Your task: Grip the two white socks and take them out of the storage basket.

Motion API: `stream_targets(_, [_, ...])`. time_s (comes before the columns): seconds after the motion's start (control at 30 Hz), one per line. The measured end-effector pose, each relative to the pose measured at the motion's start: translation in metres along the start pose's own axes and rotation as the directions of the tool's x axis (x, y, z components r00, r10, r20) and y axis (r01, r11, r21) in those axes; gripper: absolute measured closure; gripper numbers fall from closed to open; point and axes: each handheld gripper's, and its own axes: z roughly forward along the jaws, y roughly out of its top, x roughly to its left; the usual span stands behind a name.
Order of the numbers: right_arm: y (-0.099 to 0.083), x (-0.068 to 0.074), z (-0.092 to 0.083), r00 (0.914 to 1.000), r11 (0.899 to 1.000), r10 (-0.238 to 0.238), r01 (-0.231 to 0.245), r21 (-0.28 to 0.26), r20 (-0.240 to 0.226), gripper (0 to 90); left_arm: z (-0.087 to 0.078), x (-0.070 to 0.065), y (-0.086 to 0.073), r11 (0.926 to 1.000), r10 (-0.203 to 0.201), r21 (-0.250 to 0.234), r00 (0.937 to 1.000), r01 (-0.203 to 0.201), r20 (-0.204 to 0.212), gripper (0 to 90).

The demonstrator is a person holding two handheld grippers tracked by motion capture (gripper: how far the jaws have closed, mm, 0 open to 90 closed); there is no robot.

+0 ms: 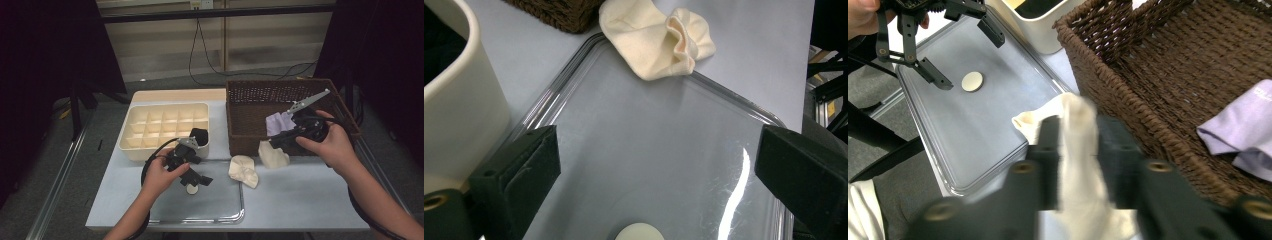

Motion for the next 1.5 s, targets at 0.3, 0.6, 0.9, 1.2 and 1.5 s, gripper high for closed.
stream_targets(0.3, [-0.011,0.001,0.014,0.9989,1.0,0.025,-0.025,0.009,0.039,32.3,0.002,0.001,-0.001,1.0,0.006,-0.001,0.9999,-0.006,0.01,4.3])
stream_targets(0.6, [-0.028,-0.001,0.03,0.9981,0.999,0.043,-0.044,0.005,0.044,19.7,0.003,0.0,-0.001,1.0,-0.003,0.004,1.0,0.003,0.002,4.3])
stream_targets(0.9, [-0.041,-0.001,0.041,0.9977,0.999,0.045,-0.045,-0.003,0.051,16.4,0.003,0.001,-0.001,1.0,0.007,0.001,0.9999,-0.007,0.01,4.3])
stream_targets(1.2, [-0.052,-0.002,0.049,0.9961,0.998,0.057,-0.057,-0.005,0.067,14.6,0.004,0.0,-0.002,1.0,0.0,0.001,1.0,0.0,0.007,4.3])
stream_targets(1.5, [-0.063,-0.006,0.056,0.9937,0.997,0.079,-0.078,-0.022,0.079,12.1,0.003,0.001,-0.001,0.9999,0.005,0.012,1.0,-0.005,-0.001,4.3])
